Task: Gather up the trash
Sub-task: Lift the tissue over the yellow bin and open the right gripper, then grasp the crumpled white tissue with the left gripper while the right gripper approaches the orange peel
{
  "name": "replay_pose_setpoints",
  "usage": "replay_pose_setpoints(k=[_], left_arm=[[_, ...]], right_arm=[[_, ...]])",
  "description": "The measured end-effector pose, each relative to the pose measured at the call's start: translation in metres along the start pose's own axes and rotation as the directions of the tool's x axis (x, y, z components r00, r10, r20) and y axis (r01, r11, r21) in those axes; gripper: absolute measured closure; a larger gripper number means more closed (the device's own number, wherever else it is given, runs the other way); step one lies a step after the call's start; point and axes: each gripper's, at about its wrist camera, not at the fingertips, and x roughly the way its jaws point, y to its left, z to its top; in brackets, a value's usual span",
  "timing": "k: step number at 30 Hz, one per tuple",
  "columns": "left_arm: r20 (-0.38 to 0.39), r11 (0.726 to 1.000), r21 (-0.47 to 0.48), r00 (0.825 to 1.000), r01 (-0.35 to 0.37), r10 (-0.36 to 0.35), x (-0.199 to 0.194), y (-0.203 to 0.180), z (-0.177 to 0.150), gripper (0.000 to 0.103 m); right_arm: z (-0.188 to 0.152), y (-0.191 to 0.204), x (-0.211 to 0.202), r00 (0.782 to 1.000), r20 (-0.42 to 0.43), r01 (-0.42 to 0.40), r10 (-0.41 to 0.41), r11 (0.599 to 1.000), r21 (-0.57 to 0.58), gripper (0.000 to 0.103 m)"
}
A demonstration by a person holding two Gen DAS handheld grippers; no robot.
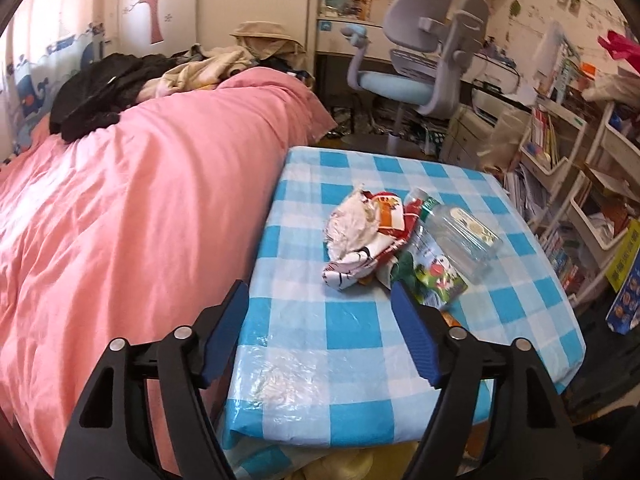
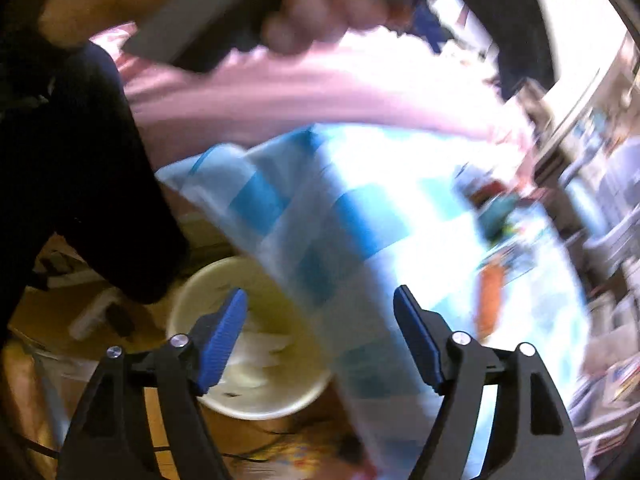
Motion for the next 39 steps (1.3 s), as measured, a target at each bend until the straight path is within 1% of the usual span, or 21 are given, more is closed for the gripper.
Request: replay_pose_setpoints(k=[2, 3, 4, 5, 7, 9, 13, 16, 20, 24, 28, 33, 36, 38, 39], left_arm=[[-0.002, 1.000, -0.013, 1.000, -0.010, 0.010, 0.001, 0.003, 0.001, 0.031], [-0.004, 1.000, -0.016, 1.000, -0.015, 0.015, 0.002, 0.004, 0.001, 0.030], [-0.009, 1.000, -0.019, 1.000, -0.021, 0.021, 0.004, 0.004, 0.001, 0.030], [-0.013, 1.000, -0.020, 1.000, -0.025, 0.024, 0.005, 0.004, 0.000, 0.029], [-0.023, 0.999, -0.018, 0.999, -0.034, 0.033, 0.009, 0.004, -0.001, 0.028], [-0.034, 0.999, -0.014, 0.999, -0.042, 0.041, 0.013, 0.003, -0.002, 0.028], [-0.056, 0.999, -0.028, 0.998, -0.035, 0.033, 0.022, 0.002, -0.002, 0.027], [-0.081, 0.999, -0.045, 0.996, -0.030, 0.026, 0.030, 0.003, -0.003, 0.027], [-0.090, 0.998, -0.061, 0.996, -0.028, 0.022, 0.035, 0.004, -0.002, 0.027], [-0.090, 0.997, -0.066, 0.996, -0.036, 0.030, 0.037, 0.005, -0.003, 0.027], [-0.113, 0.995, -0.089, 0.993, -0.033, 0.023, 0.044, 0.008, -0.006, 0.027], [-0.118, 0.994, -0.106, 0.993, -0.038, 0.025, 0.047, 0.013, -0.007, 0.027], [-0.116, 0.997, -0.074, 0.993, -0.037, 0.028, 0.054, 0.012, -0.002, 0.027], [-0.115, 0.999, -0.034, 0.993, -0.014, 0.010, 0.065, 0.010, 0.007, 0.027], [-0.113, 1.000, -0.030, 0.994, -0.009, 0.006, 0.072, 0.011, 0.013, 0.027]], right_arm=[[-0.001, -0.010, -0.003, 0.999, 0.028, 0.044, -0.044, 0.999, 0.003, 0.025], [-0.004, -0.019, -0.006, 0.996, 0.043, 0.073, -0.074, 0.997, 0.033, 0.025], [-0.005, -0.025, -0.003, 0.995, 0.045, 0.082, -0.085, 0.995, 0.064, 0.025], [-0.009, -0.035, 0.000, 0.995, 0.039, 0.084, -0.090, 0.989, 0.120, 0.025], [-0.009, -0.045, 0.008, 0.995, 0.024, 0.094, -0.100, 0.979, 0.180, 0.025], [-0.007, -0.053, 0.006, 0.993, 0.046, 0.098, -0.111, 0.972, 0.215, 0.025], [-0.008, -0.067, 0.007, 0.992, 0.049, 0.099, -0.117, 0.956, 0.278, 0.025], [-0.008, -0.072, 0.009, 0.991, 0.050, 0.100, -0.121, 0.948, 0.302, 0.025], [-0.009, -0.078, 0.010, 0.990, 0.052, 0.107, -0.130, 0.940, 0.325, 0.025], [-0.011, -0.082, 0.011, 0.989, 0.040, 0.118, -0.139, 0.933, 0.339, 0.025], [-0.013, -0.086, 0.012, 0.988, 0.028, 0.130, -0.149, 0.927, 0.352, 0.025], [-0.017, -0.093, 0.018, 0.989, 0.000, 0.138, -0.149, 0.917, 0.375, 0.025], [-0.018, -0.100, 0.022, 0.990, -0.008, 0.132, -0.141, 0.905, 0.406, 0.025], [-0.019, -0.107, 0.026, 0.991, -0.015, 0.126, -0.132, 0.893, 0.432, 0.025], [-0.019, -0.110, 0.029, 0.992, -0.018, 0.120, -0.126, 0.886, 0.448, 0.025]])
